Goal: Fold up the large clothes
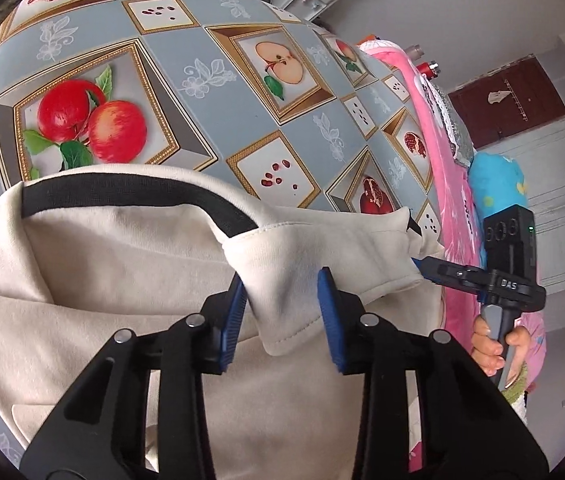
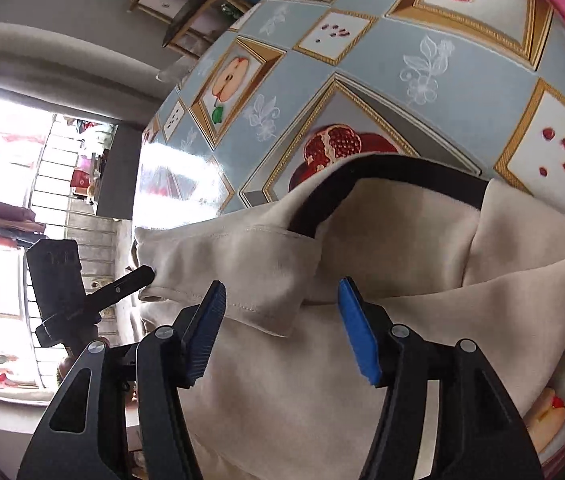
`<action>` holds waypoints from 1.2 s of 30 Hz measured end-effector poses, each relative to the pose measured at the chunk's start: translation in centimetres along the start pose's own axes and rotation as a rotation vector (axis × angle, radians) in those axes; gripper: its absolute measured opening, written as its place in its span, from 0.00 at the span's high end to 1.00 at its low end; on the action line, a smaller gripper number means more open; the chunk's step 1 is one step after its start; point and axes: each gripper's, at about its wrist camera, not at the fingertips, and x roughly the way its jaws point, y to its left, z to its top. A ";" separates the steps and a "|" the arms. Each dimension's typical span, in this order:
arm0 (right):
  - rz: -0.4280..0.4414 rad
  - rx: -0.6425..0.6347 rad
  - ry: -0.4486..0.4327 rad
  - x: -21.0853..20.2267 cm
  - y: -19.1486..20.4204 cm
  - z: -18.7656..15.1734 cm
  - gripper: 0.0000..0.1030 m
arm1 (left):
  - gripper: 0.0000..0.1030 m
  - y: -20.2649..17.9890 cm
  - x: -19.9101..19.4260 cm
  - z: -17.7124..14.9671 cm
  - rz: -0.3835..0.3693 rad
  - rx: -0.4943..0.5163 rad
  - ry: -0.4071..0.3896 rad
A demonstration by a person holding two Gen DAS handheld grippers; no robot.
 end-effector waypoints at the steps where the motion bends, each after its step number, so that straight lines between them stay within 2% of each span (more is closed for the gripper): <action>1: 0.008 -0.006 0.008 0.2 0.1 -0.2 0.44 | 0.69 0.0 0.0 -0.1 0.000 0.003 0.005; 4: 0.017 -0.053 0.024 0.6 1.1 -0.7 0.50 | 0.69 -0.3 0.1 -0.3 0.006 0.032 0.032; 6: -0.004 -0.090 0.036 0.8 1.7 -1.0 0.57 | 0.69 -0.8 0.3 -0.4 0.012 0.073 0.053; 8: -0.046 -0.145 0.050 1.1 2.5 -1.5 0.67 | 0.72 -1.4 0.3 -0.5 0.053 0.138 0.055; 12: -0.173 -0.266 0.045 1.6 4.0 -1.9 0.83 | 0.84 -2.8 0.9 -0.7 0.168 0.294 0.030; 15: -0.317 -0.389 0.014 2.3 5.7 -1.9 0.86 | 0.87 -4.2 2.0 -0.8 0.281 0.447 0.023; 17: -0.396 -0.444 -0.005 3.1 6.6 -1.3 0.86 | 0.88 -4.8 2.7 -0.6 0.331 0.515 0.016; 20: -0.467 -0.490 -0.035 4.0 7.2 -0.2 0.87 | 0.88 -5.1 3.0 0.0 0.375 0.571 -0.012; 24: -0.481 -0.530 -0.049 4.3 7.0 -0.1 0.87 | 0.88 -5.4 3.3 -0.5 0.411 0.653 -0.002; 26: -0.477 -0.548 -0.049 4.0 6.5 -1.1 0.87 | 0.88 -5.2 3.1 -1.3 0.405 0.659 0.022; 31: -0.449 -0.529 -0.052 3.4 6.0 -2.0 0.87 | 0.88 -4.7 2.5 -2.5 0.373 0.649 0.022; 34: -0.476 -0.498 -0.060 3.0 5.9 -2.1 0.70 | 0.88 -4.4 2.5 -2.2 0.348 0.610 0.022; 35: -0.487 -0.485 -0.070 2.4 5.9 -2.2 0.61 | 0.88 -4.3 2.6 -2.2 0.342 0.605 0.022; 36: -0.486 -0.477 -0.091 1.7 6.0 -2.3 0.58 | 0.88 -4.2 2.5 -2.2 0.337 0.602 0.021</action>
